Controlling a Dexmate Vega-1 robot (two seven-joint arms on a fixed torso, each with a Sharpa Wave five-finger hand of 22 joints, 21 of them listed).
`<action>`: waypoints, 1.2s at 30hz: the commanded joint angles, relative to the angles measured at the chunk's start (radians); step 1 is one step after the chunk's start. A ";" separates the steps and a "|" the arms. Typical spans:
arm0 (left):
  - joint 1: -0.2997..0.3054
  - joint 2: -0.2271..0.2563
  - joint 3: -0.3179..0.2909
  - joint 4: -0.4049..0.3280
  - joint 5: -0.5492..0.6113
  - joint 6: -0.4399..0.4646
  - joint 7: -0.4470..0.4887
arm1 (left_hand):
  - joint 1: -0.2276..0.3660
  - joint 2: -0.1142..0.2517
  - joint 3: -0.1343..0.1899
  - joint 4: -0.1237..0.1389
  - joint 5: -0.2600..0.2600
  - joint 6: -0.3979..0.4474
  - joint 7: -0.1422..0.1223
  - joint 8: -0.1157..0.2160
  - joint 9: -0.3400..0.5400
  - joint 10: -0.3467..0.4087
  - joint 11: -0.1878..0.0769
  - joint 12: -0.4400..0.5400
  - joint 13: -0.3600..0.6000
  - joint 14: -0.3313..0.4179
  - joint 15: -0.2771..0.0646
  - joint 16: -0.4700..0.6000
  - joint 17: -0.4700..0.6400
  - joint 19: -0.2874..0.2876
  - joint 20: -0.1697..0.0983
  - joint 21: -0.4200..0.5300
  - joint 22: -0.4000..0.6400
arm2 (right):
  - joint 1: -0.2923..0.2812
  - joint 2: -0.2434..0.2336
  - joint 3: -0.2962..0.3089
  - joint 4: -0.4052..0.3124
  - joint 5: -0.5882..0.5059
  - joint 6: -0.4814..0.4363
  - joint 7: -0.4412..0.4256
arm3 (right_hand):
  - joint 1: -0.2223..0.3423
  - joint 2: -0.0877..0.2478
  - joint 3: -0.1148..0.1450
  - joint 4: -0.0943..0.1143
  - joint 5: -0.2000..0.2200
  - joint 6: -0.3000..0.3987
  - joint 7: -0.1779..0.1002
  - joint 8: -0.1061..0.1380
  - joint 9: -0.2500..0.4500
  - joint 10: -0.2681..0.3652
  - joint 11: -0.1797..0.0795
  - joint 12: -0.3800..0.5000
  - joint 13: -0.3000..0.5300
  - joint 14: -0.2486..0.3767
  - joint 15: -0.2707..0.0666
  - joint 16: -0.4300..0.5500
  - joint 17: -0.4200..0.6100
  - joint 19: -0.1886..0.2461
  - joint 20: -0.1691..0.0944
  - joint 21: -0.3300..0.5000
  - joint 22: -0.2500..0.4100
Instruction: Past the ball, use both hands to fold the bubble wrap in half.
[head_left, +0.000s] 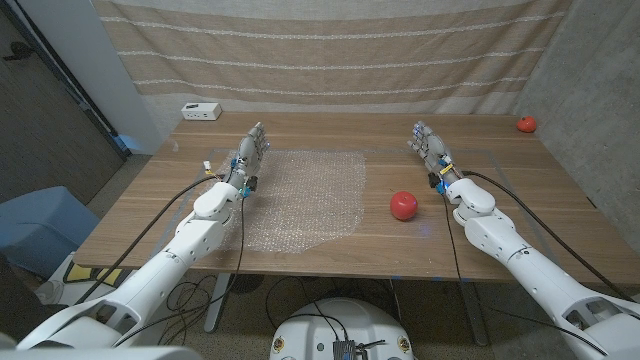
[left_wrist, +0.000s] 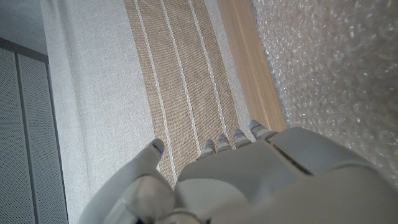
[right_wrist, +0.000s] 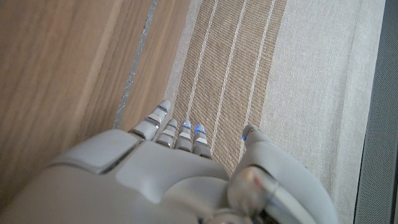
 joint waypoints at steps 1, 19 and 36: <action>0.038 0.029 -0.004 -0.054 0.052 0.000 0.070 | -0.002 0.073 0.007 -0.003 0.005 -0.090 -0.009 0.006 0.002 -0.110 0.007 0.006 0.004 -0.139 0.019 0.006 0.004 -0.012 0.042 0.003 0.006 | -0.004 -0.029 -0.020 -0.041 -0.061 -0.020 -0.037 | 0.026 -0.005 0.018 -0.021 0.006 0.014 -0.002 0.006 0.003 0.013 0.018 0.008 0.004 0.009 0.018 0.008 -0.003 0.007 0.011 0.005 0.002; 0.162 0.133 -0.043 -0.253 0.208 0.104 0.310 | 0.035 0.031 0.010 -0.063 -0.033 0.041 -0.049 0.024 0.005 0.011 0.092 0.038 0.009 0.024 0.122 0.025 0.004 0.052 0.176 0.006 0.018 | 0.034 -0.125 -0.110 -0.180 -0.292 -0.144 -0.106 | 0.114 -0.003 0.063 -0.115 -0.012 0.064 -0.006 0.016 0.005 0.087 0.048 0.023 0.006 0.093 0.076 0.024 -0.002 0.035 0.073 0.014 0.004; 0.346 0.202 -0.141 -0.450 0.241 0.226 0.468 | 0.072 0.042 0.032 -0.097 -0.056 0.084 -0.042 0.023 0.006 0.074 0.092 0.047 0.011 0.084 0.137 0.024 0.005 0.074 0.182 0.008 0.021 | 0.085 -0.172 -0.188 -0.262 -0.451 -0.241 -0.076 | 0.137 0.006 0.078 -0.137 -0.018 0.078 -0.011 0.017 0.006 0.096 0.044 0.021 0.006 0.095 0.067 0.021 0.000 0.038 0.063 0.014 0.004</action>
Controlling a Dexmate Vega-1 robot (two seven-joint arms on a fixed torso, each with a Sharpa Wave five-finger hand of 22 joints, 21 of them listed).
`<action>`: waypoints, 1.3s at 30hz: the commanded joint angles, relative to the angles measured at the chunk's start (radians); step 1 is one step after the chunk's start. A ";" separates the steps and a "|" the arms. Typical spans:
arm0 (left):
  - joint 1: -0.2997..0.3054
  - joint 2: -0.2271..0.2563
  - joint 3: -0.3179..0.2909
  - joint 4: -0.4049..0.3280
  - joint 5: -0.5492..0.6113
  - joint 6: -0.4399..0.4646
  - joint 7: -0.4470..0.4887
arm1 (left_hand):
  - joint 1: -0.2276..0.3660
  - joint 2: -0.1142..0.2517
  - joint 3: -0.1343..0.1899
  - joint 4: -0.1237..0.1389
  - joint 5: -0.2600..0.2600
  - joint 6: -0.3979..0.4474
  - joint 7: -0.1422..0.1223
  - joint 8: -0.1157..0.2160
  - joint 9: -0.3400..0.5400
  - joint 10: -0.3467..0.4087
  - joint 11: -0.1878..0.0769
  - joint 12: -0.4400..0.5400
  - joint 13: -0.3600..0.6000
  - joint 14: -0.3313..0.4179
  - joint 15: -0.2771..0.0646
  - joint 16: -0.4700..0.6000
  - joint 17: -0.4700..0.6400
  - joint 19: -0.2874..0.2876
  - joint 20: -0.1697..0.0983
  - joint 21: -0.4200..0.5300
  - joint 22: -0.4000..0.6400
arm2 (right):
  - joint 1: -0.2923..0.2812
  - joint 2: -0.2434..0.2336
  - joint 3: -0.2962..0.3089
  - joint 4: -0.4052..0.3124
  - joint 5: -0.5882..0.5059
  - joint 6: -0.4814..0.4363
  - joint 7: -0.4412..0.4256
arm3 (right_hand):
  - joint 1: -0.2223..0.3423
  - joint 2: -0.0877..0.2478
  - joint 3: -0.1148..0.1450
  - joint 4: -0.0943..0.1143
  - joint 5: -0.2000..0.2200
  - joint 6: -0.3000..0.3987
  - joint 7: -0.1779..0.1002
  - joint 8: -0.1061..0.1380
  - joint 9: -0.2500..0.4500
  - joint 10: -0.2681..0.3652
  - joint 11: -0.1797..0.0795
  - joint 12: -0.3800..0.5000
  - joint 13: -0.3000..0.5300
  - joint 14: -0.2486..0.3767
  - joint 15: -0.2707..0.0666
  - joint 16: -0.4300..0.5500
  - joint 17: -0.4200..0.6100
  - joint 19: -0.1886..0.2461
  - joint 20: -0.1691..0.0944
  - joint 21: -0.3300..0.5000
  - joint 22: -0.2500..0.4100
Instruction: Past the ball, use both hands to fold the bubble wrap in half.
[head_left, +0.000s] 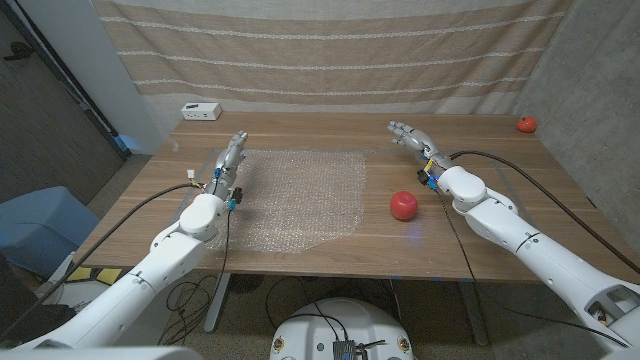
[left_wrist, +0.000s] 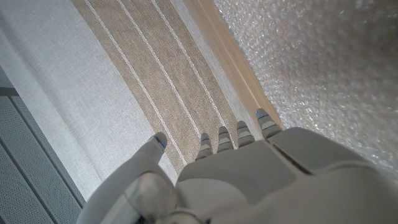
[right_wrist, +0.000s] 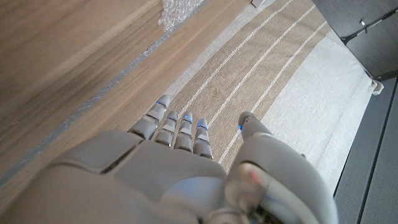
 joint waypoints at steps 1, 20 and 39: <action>0.131 0.050 -0.070 -0.137 0.026 0.085 0.114 | 0.013 0.011 0.003 -0.008 -0.004 0.007 0.002 0.004 0.001 0.005 0.004 0.009 0.002 0.006 0.004 0.009 0.005 0.003 0.002 0.004 0.003 | 0.042 -0.034 -0.062 -0.060 -0.117 -0.070 0.028 | 0.014 0.006 0.002 -0.010 -0.006 0.007 -0.001 0.005 0.003 0.007 -0.002 0.003 0.002 0.004 -0.005 0.005 0.004 0.007 -0.002 0.006 0.005; 0.402 0.078 -0.234 -0.363 0.055 0.244 0.269 | 0.026 0.008 0.007 -0.022 -0.011 0.005 0.000 -0.001 0.002 0.009 0.006 0.005 0.003 0.009 0.007 0.004 0.005 0.005 0.001 0.003 0.004 | 0.097 -0.070 -0.154 -0.145 -0.300 -0.180 0.091 | 0.025 0.023 0.016 -0.013 -0.009 0.007 -0.008 0.001 0.004 0.004 -0.014 -0.003 0.003 -0.003 -0.028 0.004 0.010 0.005 -0.018 0.005 0.005; 0.600 0.009 -0.369 -0.547 0.080 0.456 0.347 | 0.072 0.003 0.024 -0.070 -0.020 0.003 0.001 -0.001 0.002 0.010 0.001 -0.001 0.004 0.022 0.007 0.001 0.006 0.014 -0.010 0.002 0.003 | 0.148 -0.064 -0.247 -0.164 -0.481 -0.206 0.163 | 0.033 0.027 0.028 -0.013 -0.009 0.013 -0.011 0.001 0.005 0.006 -0.022 -0.004 0.004 -0.010 -0.052 0.003 0.013 0.004 -0.025 0.004 0.005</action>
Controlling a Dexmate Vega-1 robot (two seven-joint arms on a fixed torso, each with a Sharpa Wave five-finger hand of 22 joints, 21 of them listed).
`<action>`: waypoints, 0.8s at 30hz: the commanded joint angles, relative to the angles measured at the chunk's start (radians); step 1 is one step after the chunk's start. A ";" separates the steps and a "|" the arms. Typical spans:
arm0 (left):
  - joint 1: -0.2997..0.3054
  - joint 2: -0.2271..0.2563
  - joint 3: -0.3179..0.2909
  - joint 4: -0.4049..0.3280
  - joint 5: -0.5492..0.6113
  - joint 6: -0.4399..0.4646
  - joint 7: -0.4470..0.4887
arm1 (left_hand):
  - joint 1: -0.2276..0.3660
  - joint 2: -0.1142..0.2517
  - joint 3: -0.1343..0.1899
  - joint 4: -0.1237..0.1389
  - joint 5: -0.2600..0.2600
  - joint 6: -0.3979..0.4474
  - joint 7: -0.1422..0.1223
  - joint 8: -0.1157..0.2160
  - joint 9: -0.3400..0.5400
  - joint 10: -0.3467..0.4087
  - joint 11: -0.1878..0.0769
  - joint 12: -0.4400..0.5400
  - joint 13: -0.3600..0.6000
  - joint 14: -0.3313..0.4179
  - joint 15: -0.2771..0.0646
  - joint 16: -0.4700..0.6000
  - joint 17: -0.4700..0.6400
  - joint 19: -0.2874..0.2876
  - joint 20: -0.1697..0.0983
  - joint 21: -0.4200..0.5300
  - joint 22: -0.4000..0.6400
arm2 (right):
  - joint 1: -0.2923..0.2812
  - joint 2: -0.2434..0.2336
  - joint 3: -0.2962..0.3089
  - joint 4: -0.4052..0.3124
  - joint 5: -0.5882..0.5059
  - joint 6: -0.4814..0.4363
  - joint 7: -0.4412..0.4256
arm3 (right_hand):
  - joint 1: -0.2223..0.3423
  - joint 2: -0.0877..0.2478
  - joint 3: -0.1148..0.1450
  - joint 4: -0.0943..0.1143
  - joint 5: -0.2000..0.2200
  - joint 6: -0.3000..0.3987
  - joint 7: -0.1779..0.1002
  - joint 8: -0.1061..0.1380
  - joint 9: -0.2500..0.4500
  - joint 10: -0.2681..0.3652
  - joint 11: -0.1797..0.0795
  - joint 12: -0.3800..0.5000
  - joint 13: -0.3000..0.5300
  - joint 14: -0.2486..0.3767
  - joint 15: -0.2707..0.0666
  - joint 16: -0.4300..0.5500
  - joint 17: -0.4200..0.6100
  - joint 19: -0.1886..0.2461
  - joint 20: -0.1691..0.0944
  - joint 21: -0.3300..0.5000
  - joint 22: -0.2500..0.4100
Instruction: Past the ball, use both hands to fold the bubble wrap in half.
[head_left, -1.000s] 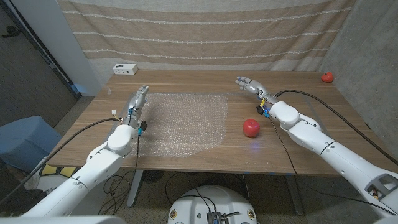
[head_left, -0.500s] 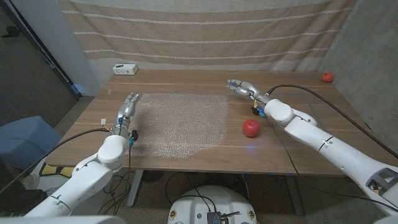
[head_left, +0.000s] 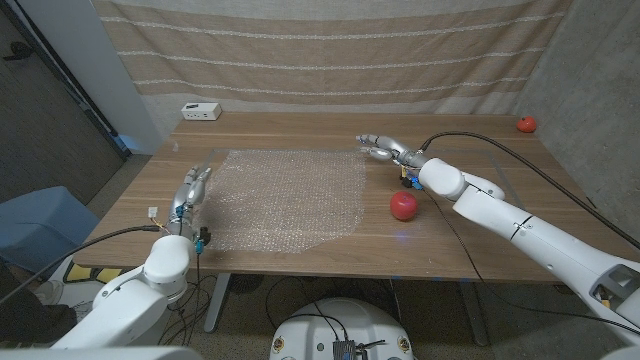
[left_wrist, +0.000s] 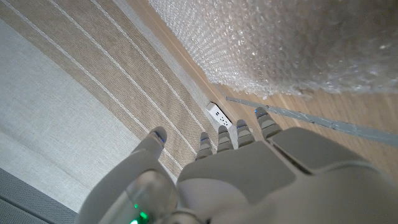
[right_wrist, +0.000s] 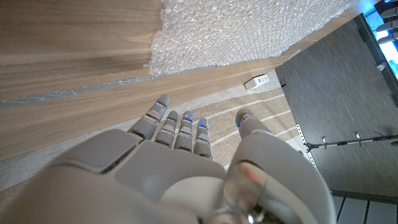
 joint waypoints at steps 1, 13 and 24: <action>0.127 -0.044 -0.093 -0.114 0.015 0.129 0.045 | 0.018 0.001 0.004 -0.012 -0.002 -0.002 -0.003 -0.002 0.003 0.000 0.002 -0.001 0.004 0.006 0.002 0.001 0.006 0.004 -0.001 0.001 0.003 | 0.049 0.018 -0.075 -0.006 -0.138 -0.025 0.048 | 0.010 0.003 0.008 0.000 -0.003 0.005 -0.002 0.001 0.004 -0.001 -0.005 -0.005 0.004 -0.004 -0.009 0.002 0.004 0.001 -0.005 0.003 0.006; 0.191 -0.092 -0.156 -0.198 0.050 0.288 0.069 | 0.041 -0.018 0.004 -0.044 -0.009 0.015 -0.003 0.003 0.003 0.012 0.003 -0.002 0.005 0.031 -0.001 0.006 0.007 0.020 -0.015 0.004 0.003 | 0.112 0.065 -0.149 0.020 -0.294 -0.055 0.075 | 0.005 0.007 0.014 0.013 -0.006 0.058 -0.003 0.017 0.005 -0.001 -0.015 -0.006 0.005 -0.026 -0.028 -0.001 0.009 -0.013 -0.012 -0.001 0.006; 0.200 -0.157 -0.173 -0.301 0.078 0.534 0.137 | 0.084 -0.042 0.005 -0.104 -0.014 0.037 -0.001 0.006 0.004 0.050 0.003 0.005 0.006 0.093 -0.013 0.017 0.009 0.080 -0.014 0.021 0.002 | 0.155 0.106 -0.202 0.081 -0.404 -0.070 0.084 | 0.006 0.010 0.025 0.024 -0.007 0.074 -0.008 0.016 0.006 -0.004 -0.024 -0.008 0.006 -0.050 -0.044 -0.005 0.011 -0.028 -0.022 -0.005 0.006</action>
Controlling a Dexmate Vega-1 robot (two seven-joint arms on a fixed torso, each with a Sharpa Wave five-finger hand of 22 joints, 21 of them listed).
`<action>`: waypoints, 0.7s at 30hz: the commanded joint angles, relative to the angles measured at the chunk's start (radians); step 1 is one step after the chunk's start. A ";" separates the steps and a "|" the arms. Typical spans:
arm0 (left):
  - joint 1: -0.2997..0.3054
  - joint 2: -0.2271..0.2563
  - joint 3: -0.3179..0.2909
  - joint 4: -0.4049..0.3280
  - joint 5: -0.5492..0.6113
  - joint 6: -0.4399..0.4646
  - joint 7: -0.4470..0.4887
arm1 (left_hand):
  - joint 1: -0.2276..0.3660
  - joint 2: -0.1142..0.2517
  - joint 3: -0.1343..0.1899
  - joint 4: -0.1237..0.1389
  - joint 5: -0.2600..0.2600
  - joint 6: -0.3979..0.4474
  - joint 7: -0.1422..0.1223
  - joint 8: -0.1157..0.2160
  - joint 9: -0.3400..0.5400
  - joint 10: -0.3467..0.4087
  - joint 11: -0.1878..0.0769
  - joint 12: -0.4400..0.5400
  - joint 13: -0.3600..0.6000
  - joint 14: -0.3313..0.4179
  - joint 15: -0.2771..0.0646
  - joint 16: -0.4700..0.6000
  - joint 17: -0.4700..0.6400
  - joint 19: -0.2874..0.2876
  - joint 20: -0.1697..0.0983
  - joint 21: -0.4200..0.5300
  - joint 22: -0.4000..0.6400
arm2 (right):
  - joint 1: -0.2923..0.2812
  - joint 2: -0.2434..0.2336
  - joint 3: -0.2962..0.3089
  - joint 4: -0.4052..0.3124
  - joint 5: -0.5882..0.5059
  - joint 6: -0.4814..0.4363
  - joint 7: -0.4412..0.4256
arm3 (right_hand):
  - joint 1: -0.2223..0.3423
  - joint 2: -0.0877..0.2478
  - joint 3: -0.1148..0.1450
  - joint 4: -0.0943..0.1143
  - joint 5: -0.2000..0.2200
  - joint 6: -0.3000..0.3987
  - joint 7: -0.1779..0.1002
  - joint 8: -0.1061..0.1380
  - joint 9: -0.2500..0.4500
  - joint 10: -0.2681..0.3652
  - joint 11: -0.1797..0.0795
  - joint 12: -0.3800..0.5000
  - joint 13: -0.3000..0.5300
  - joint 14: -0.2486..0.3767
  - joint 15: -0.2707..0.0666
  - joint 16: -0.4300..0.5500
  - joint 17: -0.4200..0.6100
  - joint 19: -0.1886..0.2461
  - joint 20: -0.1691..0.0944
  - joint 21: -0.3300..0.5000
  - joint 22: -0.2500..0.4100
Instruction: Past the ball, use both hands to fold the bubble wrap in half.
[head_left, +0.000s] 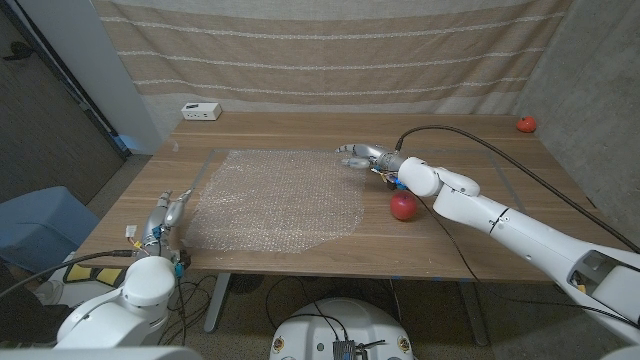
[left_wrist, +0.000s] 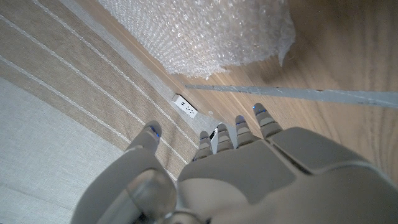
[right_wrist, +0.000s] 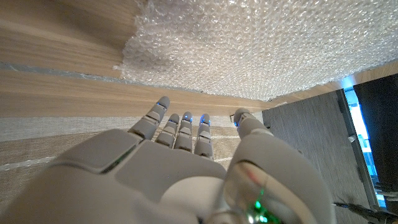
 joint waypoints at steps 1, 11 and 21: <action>0.026 -0.071 -0.030 -0.116 0.031 0.263 0.070 | 0.025 -0.004 0.003 -0.023 -0.003 0.013 -0.001 0.006 0.004 0.017 0.001 0.006 0.002 0.032 0.000 0.012 0.004 0.022 0.002 0.011 0.002 | 0.053 0.046 -0.064 0.063 -0.130 -0.017 0.015 | 0.002 0.006 0.007 0.005 -0.003 0.011 -0.003 0.001 0.001 0.000 -0.005 -0.004 0.006 -0.015 -0.007 -0.006 0.002 -0.012 -0.005 -0.005 0.001; -0.082 -0.108 0.008 -0.208 0.041 0.673 0.130 | 0.094 -0.025 0.002 -0.092 -0.003 0.092 0.018 0.021 0.007 0.076 0.009 0.016 0.006 0.152 -0.019 0.029 0.009 0.119 0.025 0.039 0.003 | 0.103 0.094 -0.099 0.180 -0.154 0.009 0.033 | 0.006 0.005 0.013 0.006 -0.003 0.015 -0.006 -0.001 0.002 -0.007 -0.016 -0.007 0.006 -0.016 -0.013 -0.004 0.001 -0.011 -0.008 -0.003 0.001; -0.184 -0.131 0.076 -0.216 0.102 0.832 0.145 | 0.240 -0.048 -0.005 -0.111 -0.002 0.201 0.055 0.025 0.009 0.243 0.019 0.047 0.008 0.321 -0.051 0.043 0.006 0.354 0.004 0.116 0.000 | 0.123 0.111 -0.107 0.254 -0.135 0.026 0.029 | 0.008 0.004 0.018 0.008 -0.003 0.014 -0.006 -0.005 0.002 -0.011 -0.016 -0.008 0.006 -0.015 -0.013 -0.001 0.000 -0.007 -0.012 -0.001 0.001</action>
